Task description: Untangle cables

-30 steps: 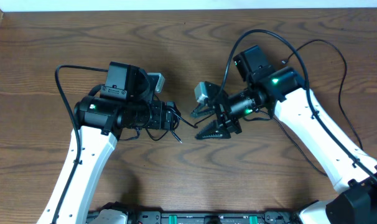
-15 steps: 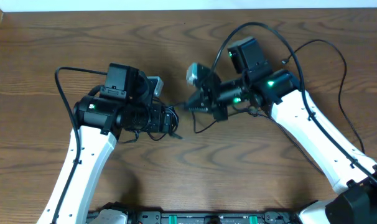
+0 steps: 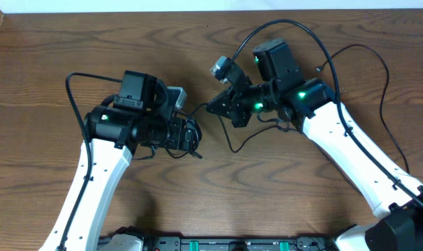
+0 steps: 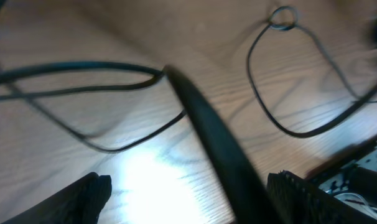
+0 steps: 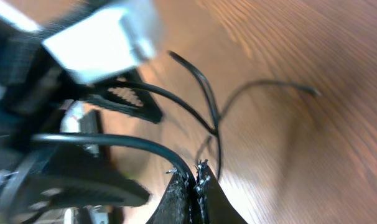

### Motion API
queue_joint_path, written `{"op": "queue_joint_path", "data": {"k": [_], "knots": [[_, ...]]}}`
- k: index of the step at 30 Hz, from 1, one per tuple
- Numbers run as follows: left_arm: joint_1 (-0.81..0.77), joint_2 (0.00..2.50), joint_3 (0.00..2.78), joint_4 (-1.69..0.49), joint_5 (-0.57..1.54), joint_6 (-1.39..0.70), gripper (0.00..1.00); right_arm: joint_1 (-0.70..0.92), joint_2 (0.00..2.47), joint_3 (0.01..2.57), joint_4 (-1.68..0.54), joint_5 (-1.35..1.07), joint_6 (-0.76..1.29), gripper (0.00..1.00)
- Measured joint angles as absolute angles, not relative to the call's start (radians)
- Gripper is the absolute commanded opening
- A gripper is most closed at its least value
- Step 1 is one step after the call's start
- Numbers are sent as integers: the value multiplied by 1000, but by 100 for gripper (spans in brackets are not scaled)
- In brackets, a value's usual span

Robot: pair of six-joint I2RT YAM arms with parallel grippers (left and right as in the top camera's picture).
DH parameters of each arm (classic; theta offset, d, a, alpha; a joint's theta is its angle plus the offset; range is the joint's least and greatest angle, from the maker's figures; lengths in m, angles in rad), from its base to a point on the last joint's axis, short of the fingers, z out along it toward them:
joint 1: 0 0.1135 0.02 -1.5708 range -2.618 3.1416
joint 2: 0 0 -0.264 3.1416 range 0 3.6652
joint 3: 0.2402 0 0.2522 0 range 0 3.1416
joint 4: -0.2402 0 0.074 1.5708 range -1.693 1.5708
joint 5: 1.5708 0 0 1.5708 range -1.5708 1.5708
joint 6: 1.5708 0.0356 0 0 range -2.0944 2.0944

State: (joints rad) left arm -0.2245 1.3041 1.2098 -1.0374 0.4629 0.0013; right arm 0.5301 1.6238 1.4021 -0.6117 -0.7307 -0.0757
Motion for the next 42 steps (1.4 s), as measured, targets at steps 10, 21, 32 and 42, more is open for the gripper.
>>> {"op": "queue_joint_path", "data": {"k": [10,21,32,42], "knots": [[-227,1306,1209,-789,593,-74,88,526,1679,1407,-774,-568,-84,1],[-228,1306,1209,-784,791,-9,93,456,1695,1407,-813,-456,-89,1],[-227,1307,1209,-984,1034,284,99,413,1695,1407,-667,-537,-83,1],[-220,1297,1209,-719,1264,269,99,391,1738,1407,-836,-409,-72,1]]}}
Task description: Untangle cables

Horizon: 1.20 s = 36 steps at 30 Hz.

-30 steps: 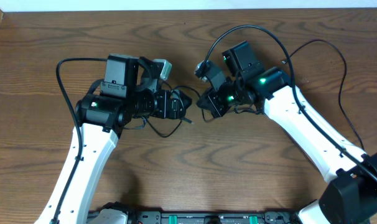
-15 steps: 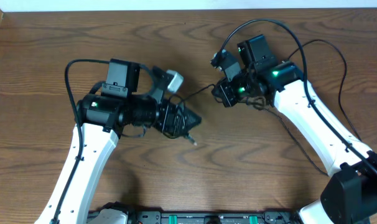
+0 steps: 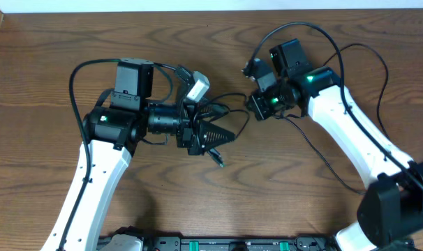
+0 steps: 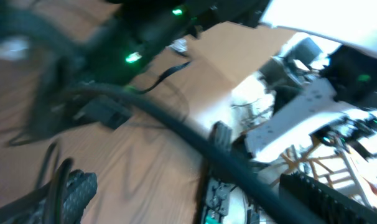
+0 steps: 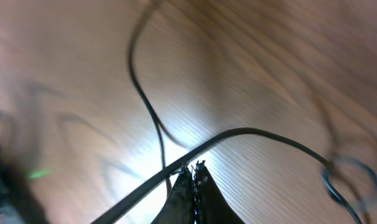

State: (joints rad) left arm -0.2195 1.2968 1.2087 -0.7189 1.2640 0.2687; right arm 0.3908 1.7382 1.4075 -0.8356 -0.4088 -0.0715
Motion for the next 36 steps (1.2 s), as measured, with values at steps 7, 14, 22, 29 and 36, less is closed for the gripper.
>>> {"op": "queue_joint_path", "data": {"k": [7,14,22,29,36], "knots": [[-199,1295,1209,-686,710,-37,98,332,1759,1406,-958,-376,-93,1],[-196,1295,1209,-674,286,-426,98,332,1759,1406,-1010,-407,-128,7],[-196,1295,1209,-745,191,-752,98,332,1759,1406,-984,-646,-154,31],[-196,1295,1209,-793,191,-944,98,332,1759,1405,-809,-945,-169,38],[-196,1299,1209,-801,202,-842,98,333,1759,1405,-570,-1130,-142,38]]}}
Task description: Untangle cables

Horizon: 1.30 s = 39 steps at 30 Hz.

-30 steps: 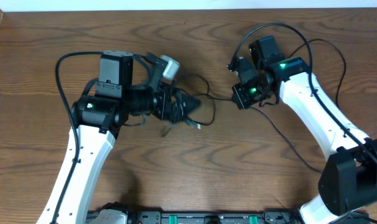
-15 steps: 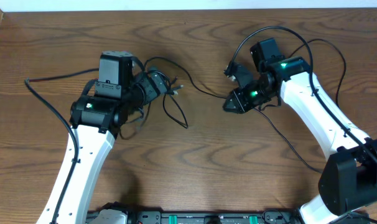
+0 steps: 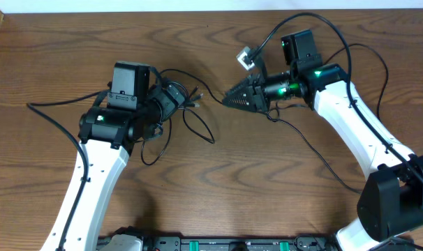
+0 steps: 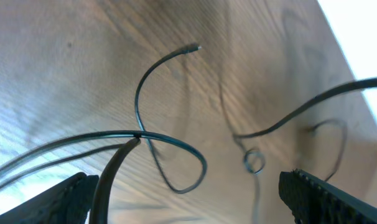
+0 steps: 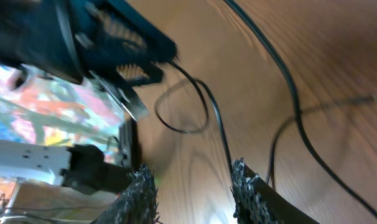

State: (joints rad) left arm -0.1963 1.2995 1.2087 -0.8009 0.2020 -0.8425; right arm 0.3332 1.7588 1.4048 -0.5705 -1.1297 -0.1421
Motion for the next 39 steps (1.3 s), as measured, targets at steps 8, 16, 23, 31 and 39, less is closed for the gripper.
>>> {"op": "queue_joint_path", "data": {"k": [8,16,23,31,39], "knots": [[-196,1338,1209,-797,204,-572,98,344,1759,1405,-455,-1241,-65,38],[-196,1414,1209,-778,208,-472,98,405,1759,1405,-398,-1261,20,36],[-197,1435,1209,-759,308,-387,98,440,1759,1405,-339,-1193,123,32],[-197,1435,1209,-759,354,-360,98,478,1759,1405,-327,-1124,154,23],[-197,1435,1209,-758,361,-357,98,482,1759,1405,-323,-1120,177,1]]}}
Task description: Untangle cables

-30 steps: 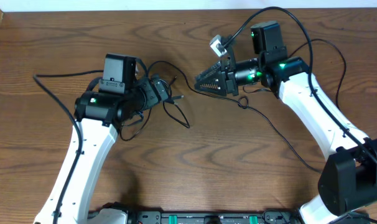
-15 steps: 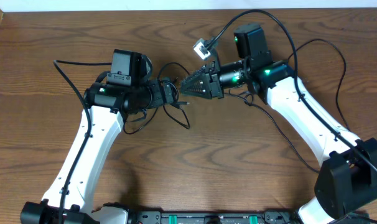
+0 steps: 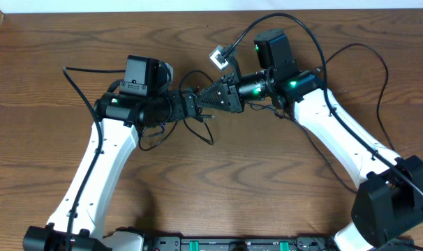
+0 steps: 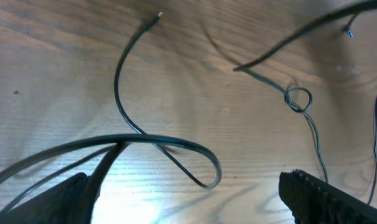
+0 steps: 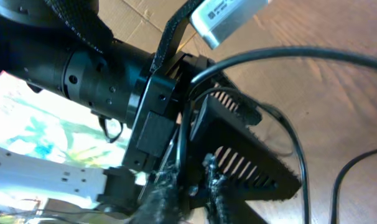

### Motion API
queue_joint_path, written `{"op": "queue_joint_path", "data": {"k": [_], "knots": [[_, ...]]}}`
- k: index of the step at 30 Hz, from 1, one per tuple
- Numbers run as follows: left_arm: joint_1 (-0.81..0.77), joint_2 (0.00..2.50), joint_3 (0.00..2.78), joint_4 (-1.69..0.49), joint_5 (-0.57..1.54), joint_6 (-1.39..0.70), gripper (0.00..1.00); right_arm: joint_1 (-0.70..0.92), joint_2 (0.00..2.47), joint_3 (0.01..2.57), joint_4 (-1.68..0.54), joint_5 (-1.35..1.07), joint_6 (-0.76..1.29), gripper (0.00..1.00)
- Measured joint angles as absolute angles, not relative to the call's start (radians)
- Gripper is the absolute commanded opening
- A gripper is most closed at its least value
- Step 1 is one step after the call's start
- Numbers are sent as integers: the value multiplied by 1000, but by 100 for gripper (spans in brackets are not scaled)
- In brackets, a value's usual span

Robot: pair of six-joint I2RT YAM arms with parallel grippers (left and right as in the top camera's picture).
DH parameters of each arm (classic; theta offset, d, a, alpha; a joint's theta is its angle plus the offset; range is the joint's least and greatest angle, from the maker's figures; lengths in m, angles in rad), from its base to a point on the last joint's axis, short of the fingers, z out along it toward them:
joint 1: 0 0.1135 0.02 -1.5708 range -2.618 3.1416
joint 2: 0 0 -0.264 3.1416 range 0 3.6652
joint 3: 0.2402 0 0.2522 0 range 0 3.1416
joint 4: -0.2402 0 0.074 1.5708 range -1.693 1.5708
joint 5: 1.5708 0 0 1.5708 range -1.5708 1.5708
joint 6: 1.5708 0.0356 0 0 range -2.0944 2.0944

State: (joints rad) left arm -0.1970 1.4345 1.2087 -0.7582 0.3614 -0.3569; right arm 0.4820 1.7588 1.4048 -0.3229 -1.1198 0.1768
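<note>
Thin black cables (image 3: 197, 129) lie looped and crossed at mid-table. In the left wrist view one thin cable (image 4: 121, 93) curves up to a free end, a thicker strand bends into a loop (image 4: 207, 179), and a small coil (image 4: 298, 98) lies to the right. My left gripper (image 3: 189, 110) (image 4: 198, 200) is open, its fingers wide apart over that loop. My right gripper (image 3: 203, 100) (image 5: 188, 190) points at the left gripper's fingers, nearly touching them. Its jaws stand a narrow gap apart with a thin strand (image 5: 183, 134) running down into the gap.
A long thin cable (image 3: 322, 157) trails from the tangle toward the front right. Another cable arcs at the far right (image 3: 383, 90). The arms' own leads loop over the back. The wooden table (image 3: 44, 42) ends at a white strip behind; an equipment rail (image 3: 218, 244) lines the front.
My right gripper has moved left, up against the left gripper, and its jaws have narrowed from wide open to a small gap. The left gripper has shifted right and stays open.
First my right gripper was shut on a thin cable beside the left gripper at mid-table. Then it held the cable farther right while the left pointed open toward it. Later the right was open and the two apart. Now they meet over the tangle.
</note>
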Motion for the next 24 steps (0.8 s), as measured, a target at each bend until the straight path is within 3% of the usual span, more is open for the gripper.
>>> {"op": "queue_joint_path", "data": {"k": [10,14,19,24], "knots": [[-196,1436,1208,-760,353,-334,98,484,1756,1406,-358,-1095,180,1],[-197,1435,1208,-756,335,-331,98,488,1731,1412,-505,-890,187,1],[-194,1357,1208,-763,363,-307,98,456,1752,1409,-595,-461,222,1],[-194,1340,1209,-804,388,-271,98,434,1753,1408,-584,-359,238,1]]}}
